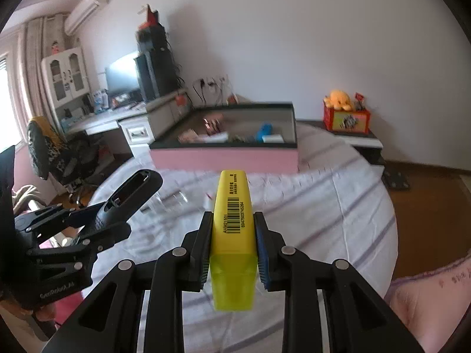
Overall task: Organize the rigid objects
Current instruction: 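Lift the black handle and yellow highlighter and carry them toward the pink box, then lower the handle and highlighter into the pink box and open both tools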
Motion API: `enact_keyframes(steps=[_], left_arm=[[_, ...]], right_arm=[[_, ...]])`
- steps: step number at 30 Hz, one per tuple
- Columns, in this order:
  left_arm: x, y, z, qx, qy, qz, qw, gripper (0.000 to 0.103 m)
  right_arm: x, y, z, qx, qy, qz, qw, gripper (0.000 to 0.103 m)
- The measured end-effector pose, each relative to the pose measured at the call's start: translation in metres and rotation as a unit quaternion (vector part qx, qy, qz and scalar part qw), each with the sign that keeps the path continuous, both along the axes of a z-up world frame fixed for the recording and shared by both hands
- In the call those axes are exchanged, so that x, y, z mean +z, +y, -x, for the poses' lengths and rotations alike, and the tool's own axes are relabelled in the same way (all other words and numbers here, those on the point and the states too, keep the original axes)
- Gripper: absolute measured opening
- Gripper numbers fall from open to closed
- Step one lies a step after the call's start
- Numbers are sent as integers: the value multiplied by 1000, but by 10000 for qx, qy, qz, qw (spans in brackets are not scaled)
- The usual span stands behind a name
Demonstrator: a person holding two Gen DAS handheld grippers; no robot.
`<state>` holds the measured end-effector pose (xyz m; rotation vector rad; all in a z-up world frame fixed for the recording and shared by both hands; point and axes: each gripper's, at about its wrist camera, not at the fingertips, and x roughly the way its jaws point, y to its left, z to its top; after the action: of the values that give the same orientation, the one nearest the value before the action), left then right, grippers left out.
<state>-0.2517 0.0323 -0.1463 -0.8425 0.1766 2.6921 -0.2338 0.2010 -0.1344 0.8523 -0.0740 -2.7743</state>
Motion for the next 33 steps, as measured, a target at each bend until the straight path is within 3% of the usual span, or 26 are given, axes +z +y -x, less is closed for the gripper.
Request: enact_keyframes(steps=[7,15,27,33], left_arm=[[51,-24,-10,590,678,-62,9959,44],[90,-46,-18,902,1174,-69,9890,44],[111,-60,-9,1059,1437,48,9839,44],[111,-55,18,959,1410,141,9853,44]], right_arm=[[40,-18,-7,198,504,-168,9984,27],[79,-36,-11,381,989,-292,9939,27],[96,-41,7,442,1139,-389,9917,27],[100,-43,24,475,1108,-498,9915,27]])
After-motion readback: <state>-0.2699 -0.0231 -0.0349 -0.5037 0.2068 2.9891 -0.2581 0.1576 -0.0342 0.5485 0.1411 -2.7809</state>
